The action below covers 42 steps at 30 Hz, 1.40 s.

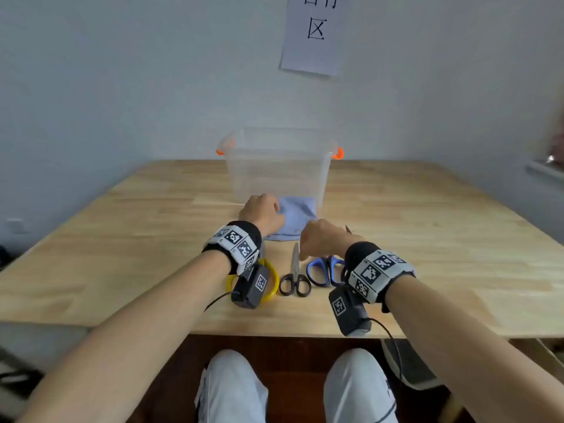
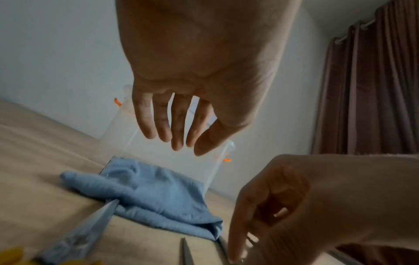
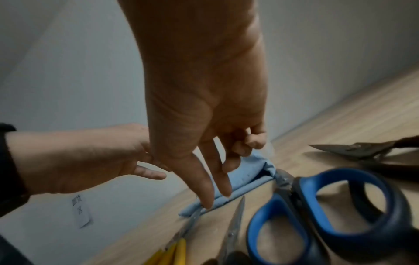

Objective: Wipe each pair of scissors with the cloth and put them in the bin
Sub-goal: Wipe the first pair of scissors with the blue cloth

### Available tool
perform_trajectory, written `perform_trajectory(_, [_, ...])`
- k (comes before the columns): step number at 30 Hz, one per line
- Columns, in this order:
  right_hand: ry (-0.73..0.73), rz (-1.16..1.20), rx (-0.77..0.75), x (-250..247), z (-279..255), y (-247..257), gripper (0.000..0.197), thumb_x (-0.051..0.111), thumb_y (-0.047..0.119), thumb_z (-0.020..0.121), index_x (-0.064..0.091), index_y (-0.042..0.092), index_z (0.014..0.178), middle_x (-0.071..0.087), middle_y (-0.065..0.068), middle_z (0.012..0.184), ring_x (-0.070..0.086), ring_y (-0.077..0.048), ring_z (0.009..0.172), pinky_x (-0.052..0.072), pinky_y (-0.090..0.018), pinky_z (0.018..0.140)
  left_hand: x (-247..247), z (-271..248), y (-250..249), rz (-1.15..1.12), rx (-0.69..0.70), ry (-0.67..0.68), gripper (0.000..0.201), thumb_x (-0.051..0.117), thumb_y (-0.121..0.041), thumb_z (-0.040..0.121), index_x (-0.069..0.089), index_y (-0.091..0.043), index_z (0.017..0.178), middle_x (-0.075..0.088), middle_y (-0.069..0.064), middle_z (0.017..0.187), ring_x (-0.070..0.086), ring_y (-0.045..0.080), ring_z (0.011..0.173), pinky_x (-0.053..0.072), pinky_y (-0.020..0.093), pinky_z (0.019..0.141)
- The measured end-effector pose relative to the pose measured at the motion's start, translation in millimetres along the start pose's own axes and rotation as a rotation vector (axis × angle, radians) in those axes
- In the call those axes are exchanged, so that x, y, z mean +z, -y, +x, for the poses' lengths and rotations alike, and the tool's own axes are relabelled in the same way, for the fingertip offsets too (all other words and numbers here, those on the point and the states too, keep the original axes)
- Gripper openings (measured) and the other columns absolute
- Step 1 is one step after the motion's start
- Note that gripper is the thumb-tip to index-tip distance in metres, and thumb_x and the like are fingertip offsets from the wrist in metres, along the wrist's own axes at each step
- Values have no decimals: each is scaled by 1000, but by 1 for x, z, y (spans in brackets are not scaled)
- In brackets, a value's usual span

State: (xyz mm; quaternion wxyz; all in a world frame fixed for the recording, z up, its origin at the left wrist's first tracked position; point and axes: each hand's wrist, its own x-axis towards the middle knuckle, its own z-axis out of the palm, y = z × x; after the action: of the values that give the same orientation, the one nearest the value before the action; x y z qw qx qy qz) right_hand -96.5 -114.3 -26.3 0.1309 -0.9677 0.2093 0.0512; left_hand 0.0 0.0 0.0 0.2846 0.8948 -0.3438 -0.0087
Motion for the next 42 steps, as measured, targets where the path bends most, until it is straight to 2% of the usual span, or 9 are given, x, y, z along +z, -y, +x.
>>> perform_trajectory(3, [129, -14, 9, 11, -4, 1, 19, 76, 28, 76, 60, 19, 76, 61, -2, 91, 60, -21, 83, 53, -33, 69, 6, -2, 8, 50, -32, 35, 13, 55, -3, 80, 63, -14, 78, 60, 11, 90, 53, 30, 85, 46, 32, 72])
perform_trajectory(8, [203, -27, 20, 19, -11, 9, 24, 76, 33, 75, 54, 23, 71, 62, -4, 93, 63, -26, 88, 57, -43, 85, 17, -6, 19, 65, -27, 84, 25, 54, -7, 89, 70, -9, 107, 62, 10, 118, 57, 30, 111, 51, 35, 88])
perform_trajectory(15, [266, -19, 40, 11, -17, 13, 20, 74, 23, 73, 56, 15, 74, 63, -6, 79, 64, -27, 78, 58, -41, 84, 26, -10, 22, 100, -35, 87, 20, 53, -4, 86, 71, -10, 92, 52, 4, 92, 44, 23, 89, 44, 34, 88])
perform_trajectory(20, [232, -55, 26, 13, -22, 15, 20, 73, 17, 76, 53, 15, 74, 60, -6, 85, 61, -27, 83, 56, -43, 86, 27, -13, 22, 110, -32, 93, 20, 53, -3, 87, 71, -9, 93, 51, 5, 92, 42, 23, 87, 40, 30, 76])
perform_trajectory(25, [224, -33, 29, 14, -23, 16, 25, 72, 14, 80, 52, 11, 94, 57, -8, 97, 57, -28, 87, 55, -41, 86, 27, -17, 22, 130, -23, 93, 23, 53, -6, 90, 73, -5, 101, 55, 5, 96, 47, 23, 91, 40, 30, 74])
perform_trajectory(29, [167, -7, 12, 14, -24, 15, 15, 64, 7, 86, 53, 8, 96, 56, -11, 103, 53, -26, 88, 48, -34, 75, 25, -20, 22, 150, -34, 102, 24, 52, -5, 88, 74, -3, 97, 59, 8, 93, 50, 24, 88, 42, 31, 71])
perform_trajectory(32, [154, -6, 31, 13, -22, 14, 32, 68, 12, 89, 56, 2, 116, 60, -14, 117, 53, -26, 91, 47, -34, 78, 23, -20, 24, 135, -36, 108, 23, 53, -5, 86, 75, -3, 91, 70, 13, 97, 63, 29, 90, 45, 30, 70])
perform_trajectory(35, [127, 2, 48, 10, -21, 12, 38, 68, 12, 90, 53, 1, 123, 60, -15, 120, 53, -25, 91, 46, -33, 77, 21, -21, 23, 121, -39, 107, 22, 53, -7, 89, 75, -4, 90, 71, 13, 98, 62, 28, 87, 44, 30, 72])
perform_trajectory(42, [-116, 109, 118, -6, -14, 7, 24, 56, 5, 96, 52, -4, 118, 46, -6, 90, 44, -13, 67, 29, -18, 48, 18, -20, 18, 108, -66, 122, 21, 52, -16, 95, 58, -9, 75, 54, 6, 78, 58, 30, 87, 45, 33, 75])
